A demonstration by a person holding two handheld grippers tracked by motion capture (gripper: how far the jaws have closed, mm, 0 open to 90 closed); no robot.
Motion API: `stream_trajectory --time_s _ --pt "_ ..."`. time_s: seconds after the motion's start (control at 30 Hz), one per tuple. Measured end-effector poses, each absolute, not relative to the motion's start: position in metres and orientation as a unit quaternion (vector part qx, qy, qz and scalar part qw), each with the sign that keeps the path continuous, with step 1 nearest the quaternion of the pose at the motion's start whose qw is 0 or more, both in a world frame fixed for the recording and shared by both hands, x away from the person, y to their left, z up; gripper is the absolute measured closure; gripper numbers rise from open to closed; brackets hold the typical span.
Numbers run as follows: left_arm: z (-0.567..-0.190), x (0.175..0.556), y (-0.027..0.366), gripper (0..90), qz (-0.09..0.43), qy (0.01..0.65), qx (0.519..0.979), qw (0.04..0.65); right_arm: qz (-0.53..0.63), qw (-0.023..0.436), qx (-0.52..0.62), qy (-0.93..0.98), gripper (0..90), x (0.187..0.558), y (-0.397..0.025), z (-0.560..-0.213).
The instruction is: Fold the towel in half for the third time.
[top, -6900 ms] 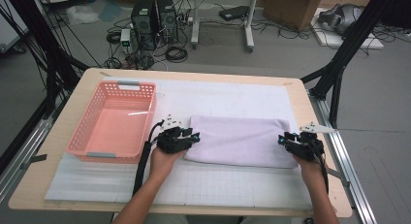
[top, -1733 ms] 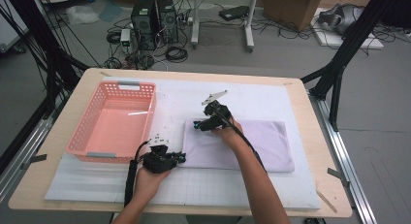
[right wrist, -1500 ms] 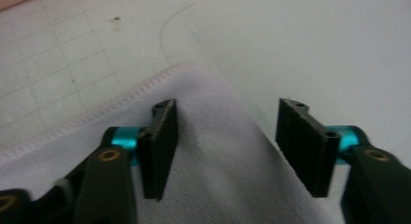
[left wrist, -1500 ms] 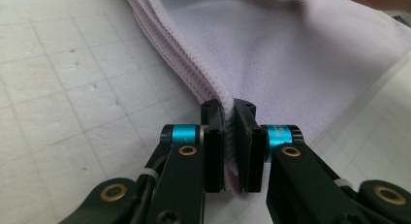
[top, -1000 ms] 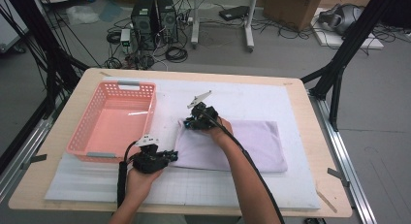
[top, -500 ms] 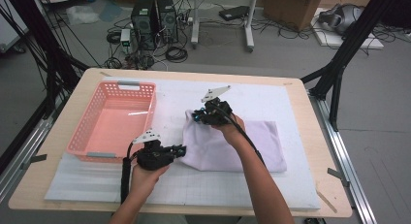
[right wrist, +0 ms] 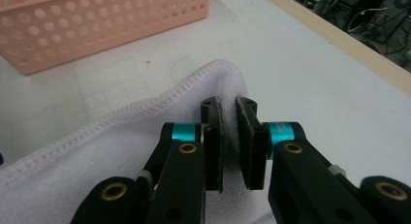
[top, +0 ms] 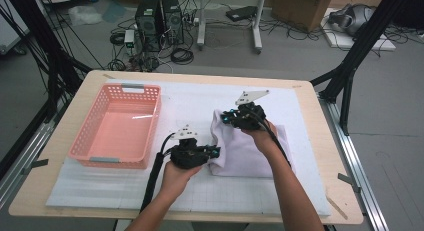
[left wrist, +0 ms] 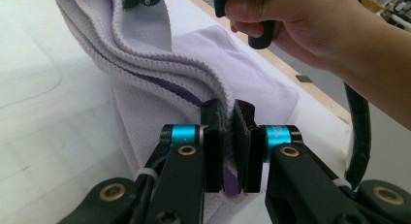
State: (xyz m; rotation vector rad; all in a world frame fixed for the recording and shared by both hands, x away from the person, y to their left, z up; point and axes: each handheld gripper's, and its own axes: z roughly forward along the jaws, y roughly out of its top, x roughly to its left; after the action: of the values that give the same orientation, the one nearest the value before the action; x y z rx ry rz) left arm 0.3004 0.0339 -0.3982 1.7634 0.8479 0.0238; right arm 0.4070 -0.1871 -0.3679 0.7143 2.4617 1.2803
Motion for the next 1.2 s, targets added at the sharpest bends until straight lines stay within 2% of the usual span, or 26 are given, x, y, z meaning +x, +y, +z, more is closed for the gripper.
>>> stream_trajectory --time_s 0.27,0.43,0.53,0.8,1.07,1.17,1.2 --pt "-0.403 0.309 0.004 80.5 0.004 0.361 0.752 0.552 0.437 0.151 0.267 0.846 82.3 0.406 -0.217 -0.374" --pt "-0.401 0.308 0.004 56.6 0.025 0.356 0.742 0.568 0.427 0.16 0.273 0.847 82.4 0.407 -0.231 -0.381" --pt "-0.394 0.307 0.017 47.6 0.042 0.351 0.73 0.585 0.429 0.164 0.281 0.843 82.4 0.406 -0.24 -0.383" --pt "-0.401 0.306 0.057 44.7 0.074 0.369 0.721 0.582 0.435 0.174 0.289 0.835 82.4 0.404 -0.264 -0.386" --pt "-0.417 0.303 0.073 43.6 0.094 0.375 0.731 0.561 0.427 0.188 0.295 0.834 81.5 0.398 -0.287 -0.392" --pt "-0.419 0.303 0.074 42.8 0.102 0.369 0.735 0.56 0.42 0.188 0.314 0.83 77.9 0.397 -0.296 -0.395" --pt "-0.42 0.302 0.075 42.7 0.105 0.367 0.736 0.559 0.414 0.189 0.33 0.827 72.8 0.395 -0.301 -0.396"
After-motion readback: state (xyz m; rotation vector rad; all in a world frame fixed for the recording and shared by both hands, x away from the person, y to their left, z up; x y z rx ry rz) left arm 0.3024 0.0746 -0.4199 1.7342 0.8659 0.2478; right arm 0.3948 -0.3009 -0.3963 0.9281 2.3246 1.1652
